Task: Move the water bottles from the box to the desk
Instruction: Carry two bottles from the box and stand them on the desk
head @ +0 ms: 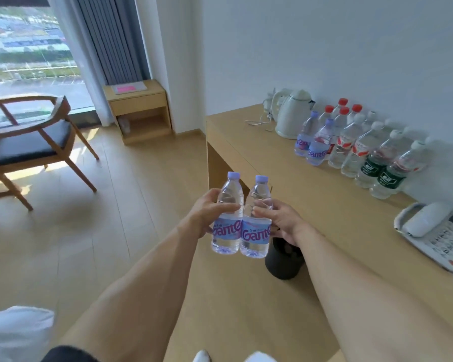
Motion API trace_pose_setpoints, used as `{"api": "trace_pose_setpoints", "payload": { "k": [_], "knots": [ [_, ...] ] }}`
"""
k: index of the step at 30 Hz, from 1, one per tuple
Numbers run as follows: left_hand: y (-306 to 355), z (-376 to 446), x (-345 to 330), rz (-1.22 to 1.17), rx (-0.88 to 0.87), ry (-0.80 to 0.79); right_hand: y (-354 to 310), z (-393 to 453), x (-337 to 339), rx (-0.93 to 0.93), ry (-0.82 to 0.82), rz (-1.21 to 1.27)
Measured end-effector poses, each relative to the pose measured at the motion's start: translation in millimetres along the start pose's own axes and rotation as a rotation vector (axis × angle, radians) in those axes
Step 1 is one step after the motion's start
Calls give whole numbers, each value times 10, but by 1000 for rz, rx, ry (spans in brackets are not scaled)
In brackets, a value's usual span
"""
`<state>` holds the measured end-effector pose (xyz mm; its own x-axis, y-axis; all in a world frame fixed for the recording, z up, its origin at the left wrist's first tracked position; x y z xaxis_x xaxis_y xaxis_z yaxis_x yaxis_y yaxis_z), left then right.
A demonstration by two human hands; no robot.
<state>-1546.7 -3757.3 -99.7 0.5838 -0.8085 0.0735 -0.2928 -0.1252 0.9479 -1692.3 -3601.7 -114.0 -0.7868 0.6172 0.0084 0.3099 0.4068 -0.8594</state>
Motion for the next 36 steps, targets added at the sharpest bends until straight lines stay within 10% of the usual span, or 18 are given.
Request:
{"api": "trace_pose_setpoints", "payload": {
  "k": [36],
  "knots": [
    [1211, 3916, -2274, 355, -410, -791, -874, 1519, 2586, 68, 760, 47]
  ]
}}
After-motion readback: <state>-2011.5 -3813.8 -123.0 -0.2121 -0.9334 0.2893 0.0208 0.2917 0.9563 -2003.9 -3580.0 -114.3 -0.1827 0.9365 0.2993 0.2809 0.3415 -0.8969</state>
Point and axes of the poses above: each hand's wrist, its own z-axis towards the middle knuckle, its own x-axis out of the back of the hand, y = z × x, the point moved 1 cm from there along z, towards the middle knuckle, and after that the axes turned 6 degrees about -x, right-handed, at the moved point
